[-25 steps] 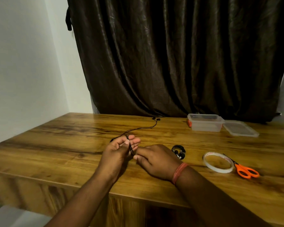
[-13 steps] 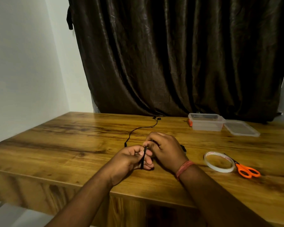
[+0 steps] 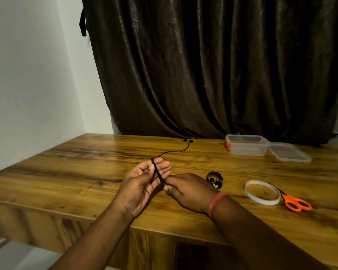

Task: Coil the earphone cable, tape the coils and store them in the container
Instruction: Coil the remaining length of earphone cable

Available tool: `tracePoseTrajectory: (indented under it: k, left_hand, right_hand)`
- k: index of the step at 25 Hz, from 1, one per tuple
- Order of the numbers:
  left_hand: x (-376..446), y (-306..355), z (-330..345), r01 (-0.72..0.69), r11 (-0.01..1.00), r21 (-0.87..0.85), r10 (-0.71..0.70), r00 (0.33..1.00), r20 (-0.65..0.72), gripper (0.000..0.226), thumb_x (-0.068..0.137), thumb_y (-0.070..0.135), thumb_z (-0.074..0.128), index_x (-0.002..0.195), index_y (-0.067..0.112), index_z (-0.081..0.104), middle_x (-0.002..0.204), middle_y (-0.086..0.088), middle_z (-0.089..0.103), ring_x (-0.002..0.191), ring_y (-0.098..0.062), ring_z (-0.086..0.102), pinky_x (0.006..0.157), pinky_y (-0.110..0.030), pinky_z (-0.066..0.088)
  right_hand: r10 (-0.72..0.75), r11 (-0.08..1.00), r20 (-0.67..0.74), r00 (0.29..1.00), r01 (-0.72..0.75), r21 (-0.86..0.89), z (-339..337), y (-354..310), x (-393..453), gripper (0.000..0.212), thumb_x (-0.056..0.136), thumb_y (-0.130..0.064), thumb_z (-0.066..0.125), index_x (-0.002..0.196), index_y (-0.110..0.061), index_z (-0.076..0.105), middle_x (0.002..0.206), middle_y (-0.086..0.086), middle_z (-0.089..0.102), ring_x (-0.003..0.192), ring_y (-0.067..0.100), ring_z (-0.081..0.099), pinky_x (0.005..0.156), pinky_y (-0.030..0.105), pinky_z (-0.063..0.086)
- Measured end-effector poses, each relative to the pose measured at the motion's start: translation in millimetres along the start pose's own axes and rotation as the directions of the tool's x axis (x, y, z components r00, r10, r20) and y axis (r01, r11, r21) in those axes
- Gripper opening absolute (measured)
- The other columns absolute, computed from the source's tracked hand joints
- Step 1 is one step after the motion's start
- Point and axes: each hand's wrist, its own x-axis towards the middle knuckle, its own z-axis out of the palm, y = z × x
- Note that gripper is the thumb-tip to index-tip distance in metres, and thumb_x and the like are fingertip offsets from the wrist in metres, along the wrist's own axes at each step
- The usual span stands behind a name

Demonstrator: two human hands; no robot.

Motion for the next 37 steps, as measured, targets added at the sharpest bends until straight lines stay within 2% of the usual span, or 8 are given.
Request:
tracePoseTrajectory:
  k: [5,10,17,24,27,31,34,37]
  left_hand:
    - [5.4,-5.2,3.3,-0.026,0.981,0.191,0.057,0.986,-0.157,0.024,0.103,0.001,0.038,0.113,-0.004,0.059,0.101,-0.021,0.074,0.097,-0.025,0.073,0.079,-0.029,0.059]
    - [-0.7,-15.0,12.1,0.112,0.891,0.44,-0.145,0.989,0.04,0.026,0.103,0.0,0.038,0.099,0.001,0.064,0.092,-0.015,0.071,0.089,-0.022,0.069,0.083,-0.034,0.057]
    - [-3.8,-12.0,9.6,0.165,0.867,0.471,-0.267,0.951,0.158,0.021,0.101,0.007,0.043,0.099,0.001,0.063,0.079,-0.011,0.069,0.08,-0.024,0.069,0.084,-0.039,0.055]
    - [-6.9,-11.5,7.5,0.079,0.93,0.358,-0.173,0.955,0.239,0.022,0.094,0.014,0.05,0.101,0.004,0.068,0.087,-0.017,0.069,0.086,-0.027,0.068,0.087,-0.043,0.053]
    - [-5.3,-8.6,5.2,0.01,0.975,0.221,-0.044,0.988,0.147,0.022,0.093,0.011,0.055,0.105,0.004,0.072,0.099,-0.023,0.072,0.096,-0.031,0.071,0.089,-0.045,0.057]
    - [0.6,-3.1,0.3,-0.09,0.991,0.096,0.093,0.995,-0.026,0.028,0.097,0.003,0.043,0.117,-0.003,0.062,0.111,-0.026,0.07,0.107,-0.032,0.069,0.091,-0.038,0.057]
    - [6.1,-5.7,-1.0,-0.121,0.975,0.184,0.146,0.981,-0.129,0.027,0.102,0.004,0.037,0.116,-0.001,0.059,0.104,-0.021,0.073,0.104,-0.028,0.071,0.091,-0.034,0.057]
    - [9.6,-17.5,1.3,0.029,0.953,0.301,0.02,0.988,-0.155,0.026,0.104,0.007,0.038,0.111,-0.005,0.06,0.093,-0.017,0.071,0.09,-0.028,0.067,0.084,-0.035,0.052]
  right_hand:
    - [-0.065,0.998,-0.08,0.995,0.065,0.005,-6.8,-10.6,-0.5,0.019,0.098,-0.042,0.042,0.1,-0.03,0.056,0.09,-0.005,0.067,0.076,0.015,0.06,0.062,0.033,0.047]
    - [0.025,0.999,-0.253,0.967,-0.014,0.047,-12.9,-2.9,-3.6,0.015,0.1,-0.039,0.046,0.093,-0.029,0.055,0.083,-0.011,0.062,0.072,0.012,0.056,0.058,0.032,0.043]
    - [0.165,0.986,-0.4,0.901,-0.144,0.083,-12.3,3.3,-0.5,0.019,0.098,-0.042,0.043,0.093,-0.029,0.056,0.086,-0.01,0.063,0.077,0.013,0.057,0.062,0.035,0.047]
    - [0.258,0.964,-0.138,0.956,-0.244,0.108,-0.8,9.4,1.1,0.016,0.097,-0.027,0.044,0.086,-0.038,0.044,0.083,-0.009,0.057,0.076,0.019,0.057,0.061,0.034,0.045]
    - [0.223,0.972,-0.058,0.973,-0.218,0.082,-1.2,4.5,1.0,0.02,0.098,-0.024,0.046,0.108,-0.037,0.057,0.102,-0.005,0.067,0.087,0.02,0.063,0.067,0.031,0.049]
    - [0.008,0.989,0.004,1.0,-0.008,-0.15,3.0,-1.8,0.9,0.022,0.103,-0.04,0.038,0.108,-0.025,0.053,0.102,0.005,0.067,0.087,0.028,0.063,0.063,0.032,0.042]
    - [-0.068,0.983,-0.045,0.997,0.059,-0.175,0.7,-7.6,0.1,0.021,0.102,-0.043,0.037,0.104,-0.027,0.05,0.099,0.001,0.067,0.086,0.026,0.063,0.062,0.033,0.042]
    - [-0.047,0.993,-0.165,0.985,0.029,-0.111,-7.2,-8.7,-0.9,0.021,0.101,-0.045,0.038,0.106,-0.031,0.054,0.104,-0.007,0.068,0.087,0.017,0.063,0.065,0.033,0.048]
